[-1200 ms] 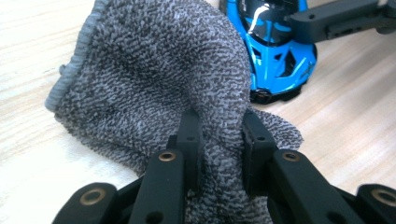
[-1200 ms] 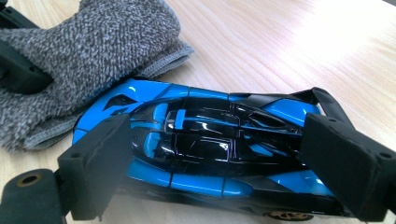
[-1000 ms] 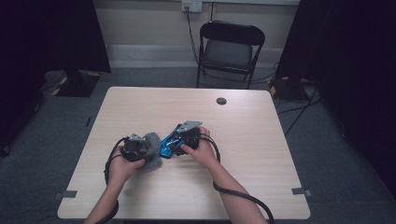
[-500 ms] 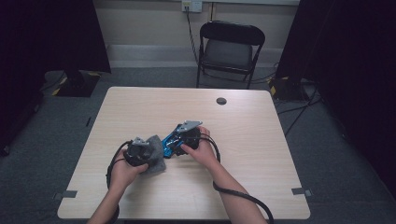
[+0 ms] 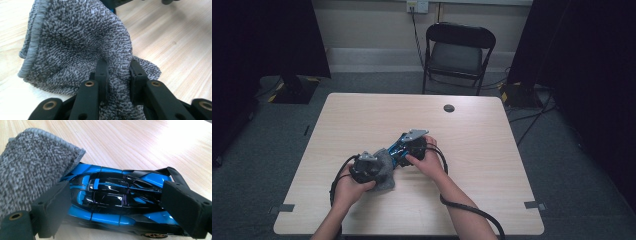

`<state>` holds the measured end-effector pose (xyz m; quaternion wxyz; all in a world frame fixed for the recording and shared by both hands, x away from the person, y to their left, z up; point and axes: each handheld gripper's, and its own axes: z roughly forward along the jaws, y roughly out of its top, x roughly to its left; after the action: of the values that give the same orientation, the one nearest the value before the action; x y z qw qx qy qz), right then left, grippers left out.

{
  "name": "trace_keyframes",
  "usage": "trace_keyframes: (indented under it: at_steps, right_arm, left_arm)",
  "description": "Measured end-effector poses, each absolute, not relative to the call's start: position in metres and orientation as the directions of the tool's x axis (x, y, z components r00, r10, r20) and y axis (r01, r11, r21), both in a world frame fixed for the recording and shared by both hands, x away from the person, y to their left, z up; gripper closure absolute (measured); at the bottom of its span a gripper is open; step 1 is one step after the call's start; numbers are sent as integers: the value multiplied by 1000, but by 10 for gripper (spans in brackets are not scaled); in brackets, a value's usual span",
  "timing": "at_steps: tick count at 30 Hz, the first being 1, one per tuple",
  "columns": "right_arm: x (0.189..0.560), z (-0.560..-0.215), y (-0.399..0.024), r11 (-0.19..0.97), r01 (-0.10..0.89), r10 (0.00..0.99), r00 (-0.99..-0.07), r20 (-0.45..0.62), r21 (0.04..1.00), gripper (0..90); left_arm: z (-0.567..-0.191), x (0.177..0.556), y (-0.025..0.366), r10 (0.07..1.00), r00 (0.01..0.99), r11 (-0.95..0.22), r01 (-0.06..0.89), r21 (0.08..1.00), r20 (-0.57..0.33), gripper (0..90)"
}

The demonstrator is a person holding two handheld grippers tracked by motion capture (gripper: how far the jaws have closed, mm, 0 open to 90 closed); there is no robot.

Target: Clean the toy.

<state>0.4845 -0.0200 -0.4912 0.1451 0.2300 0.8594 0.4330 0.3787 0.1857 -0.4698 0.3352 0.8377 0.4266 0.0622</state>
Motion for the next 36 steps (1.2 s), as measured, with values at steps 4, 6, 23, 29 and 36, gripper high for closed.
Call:
trace_keyframes:
  at_steps: [4, 6, 23, 29, 36]
  right_arm:
    - [485, -491, -20, 520, 270, 521, -852, -50, 810, 90]
    - [485, -491, -20, 519, 270, 521, -852, -50, 811, 90]
    - [484, -491, -20, 520, 271, 521, -852, -49, 810, 90]
    - [485, -491, -20, 519, 269, 520, -853, -50, 812, 90]
    - [484, -491, -20, 518, 268, 520, -852, -50, 812, 90]
  left_arm:
    - [-470, 376, 178, 746, 640, -419, 667, 616, -186, 732]
    - [-470, 375, 174, 738, 649, -428, 663, 614, -187, 732]
    - [-468, 368, 151, 690, 695, -464, 638, 615, -201, 733]
    - [-467, 365, 143, 667, 712, -467, 630, 620, -220, 733]
    - [-465, 361, 132, 637, 739, -488, 608, 626, -221, 732]
